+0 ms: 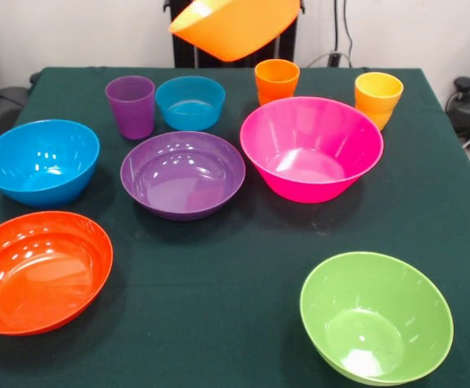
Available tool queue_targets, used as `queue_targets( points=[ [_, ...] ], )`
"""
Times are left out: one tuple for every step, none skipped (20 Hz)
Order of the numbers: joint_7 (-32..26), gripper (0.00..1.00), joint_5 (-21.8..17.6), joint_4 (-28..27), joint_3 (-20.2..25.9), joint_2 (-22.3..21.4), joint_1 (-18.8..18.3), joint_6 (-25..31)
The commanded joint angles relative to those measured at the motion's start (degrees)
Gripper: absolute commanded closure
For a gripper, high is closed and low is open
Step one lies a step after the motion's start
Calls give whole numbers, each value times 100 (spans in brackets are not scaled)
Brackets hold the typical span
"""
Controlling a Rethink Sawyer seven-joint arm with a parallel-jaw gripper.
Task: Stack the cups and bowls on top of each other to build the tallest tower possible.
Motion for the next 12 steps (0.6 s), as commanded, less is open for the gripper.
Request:
queue_targets(
  points=[
    [-302,100,-174,-314,369,365,195,250],
    [-198,100,-260,-347,343,477,261,156],
    [-94,100,-339,-379,304,564,331,81],
    [-3,100,-406,-419,264,648,402,27],
    [81,100,-474,-471,224,722,478,-6],
    [163,100,-549,-549,176,807,554,-15],
    [222,100,-611,-613,132,871,621,-21],
    [270,100,-654,-680,91,944,683,-24],
    [311,100,-684,-718,62,992,732,-41],
    [365,100,-717,-768,22,1040,788,-37],
    [403,100,-745,-813,-12,1068,834,-25],
    [433,100,-771,-860,-45,1102,876,-14]
  ],
)
